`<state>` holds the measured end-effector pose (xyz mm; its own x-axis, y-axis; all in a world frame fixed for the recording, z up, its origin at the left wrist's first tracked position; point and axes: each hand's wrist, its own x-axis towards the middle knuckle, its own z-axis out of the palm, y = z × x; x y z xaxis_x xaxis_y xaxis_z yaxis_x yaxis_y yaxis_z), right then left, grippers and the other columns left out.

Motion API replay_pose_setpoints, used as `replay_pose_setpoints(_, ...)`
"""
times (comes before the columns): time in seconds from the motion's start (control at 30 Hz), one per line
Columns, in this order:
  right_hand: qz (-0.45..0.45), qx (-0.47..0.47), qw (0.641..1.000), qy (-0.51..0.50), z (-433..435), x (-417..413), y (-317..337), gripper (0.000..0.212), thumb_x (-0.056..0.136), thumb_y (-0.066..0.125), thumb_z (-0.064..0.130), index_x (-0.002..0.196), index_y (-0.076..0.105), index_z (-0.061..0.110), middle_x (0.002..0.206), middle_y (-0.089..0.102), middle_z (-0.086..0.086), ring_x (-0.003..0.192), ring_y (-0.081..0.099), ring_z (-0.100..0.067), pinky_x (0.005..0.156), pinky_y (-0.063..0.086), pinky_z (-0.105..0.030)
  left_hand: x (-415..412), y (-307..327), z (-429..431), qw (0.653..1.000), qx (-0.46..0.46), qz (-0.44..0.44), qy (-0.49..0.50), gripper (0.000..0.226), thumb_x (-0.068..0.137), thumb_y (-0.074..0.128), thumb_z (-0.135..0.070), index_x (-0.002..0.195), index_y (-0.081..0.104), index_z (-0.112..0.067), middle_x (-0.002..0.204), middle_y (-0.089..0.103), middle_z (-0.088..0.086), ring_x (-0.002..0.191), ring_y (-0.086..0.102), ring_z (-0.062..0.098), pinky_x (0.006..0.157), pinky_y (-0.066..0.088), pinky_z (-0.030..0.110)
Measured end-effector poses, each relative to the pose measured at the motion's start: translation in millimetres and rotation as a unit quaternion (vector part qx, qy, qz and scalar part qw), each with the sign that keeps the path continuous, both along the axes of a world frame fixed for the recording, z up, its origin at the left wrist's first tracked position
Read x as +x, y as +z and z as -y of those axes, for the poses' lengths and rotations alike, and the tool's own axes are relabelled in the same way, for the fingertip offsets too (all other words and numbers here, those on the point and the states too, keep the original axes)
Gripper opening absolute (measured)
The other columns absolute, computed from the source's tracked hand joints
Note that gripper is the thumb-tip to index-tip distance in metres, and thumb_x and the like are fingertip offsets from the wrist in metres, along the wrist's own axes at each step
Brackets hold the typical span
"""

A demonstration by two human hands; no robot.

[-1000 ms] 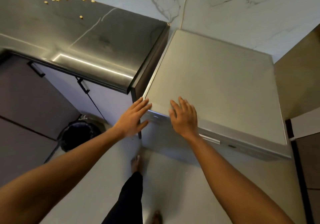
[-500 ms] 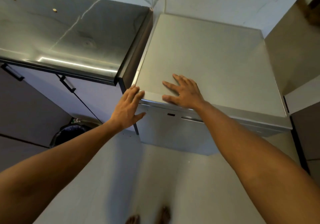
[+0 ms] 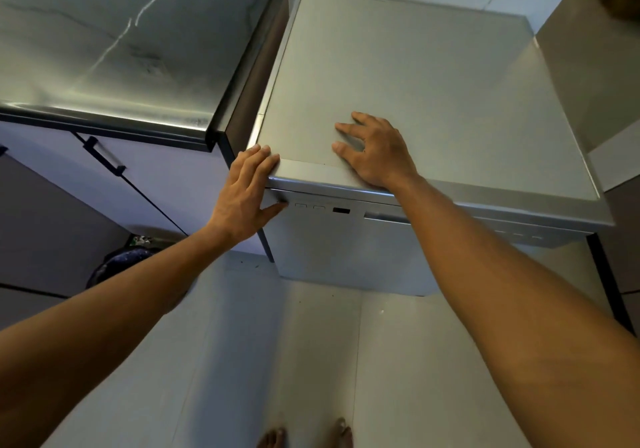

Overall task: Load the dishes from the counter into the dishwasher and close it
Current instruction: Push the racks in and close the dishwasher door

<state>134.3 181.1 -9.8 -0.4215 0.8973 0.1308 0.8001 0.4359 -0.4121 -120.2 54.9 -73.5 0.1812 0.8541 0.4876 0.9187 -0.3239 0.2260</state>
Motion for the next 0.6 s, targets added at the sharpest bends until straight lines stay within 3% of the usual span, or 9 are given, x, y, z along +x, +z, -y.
replay_pose_setpoints(0.37, 0.010, 0.006, 1.000, -0.003, 0.7, 1.5, 2.4, 0.051, 0.095, 0.050, 0.058, 0.141, 0.053, 0.036, 0.156, 0.042, 0.003, 0.141, 0.037, -0.022, 0.116, 0.029, -0.041, 1.8, 2.2, 0.2, 1.000, 0.015, -0.022, 0.012, 0.085, 0.082, 0.076, -0.042, 0.144, 0.037, -0.001, 0.147, 0.039, 0.021, 0.140, 0.031, 0.038, 0.119, 0.024, 0.048)
replay_pose_setpoints(0.6, 0.024, 0.001, 1.000, -0.005, 2.5, 1.0, 2.7, 0.052, 0.096, 0.047, 0.059, 0.143, 0.050, 0.037, 0.158, 0.037, 0.004, 0.144, 0.034, -0.021, 0.116, 0.025, -0.041, 2.7, 1.4, 0.8, 0.998, 0.041, -0.045, 0.012, 0.082, 0.083, 0.074, -0.045, 0.142, 0.038, 0.000, 0.143, 0.040, 0.022, 0.137, 0.032, 0.039, 0.116, 0.027, 0.054)
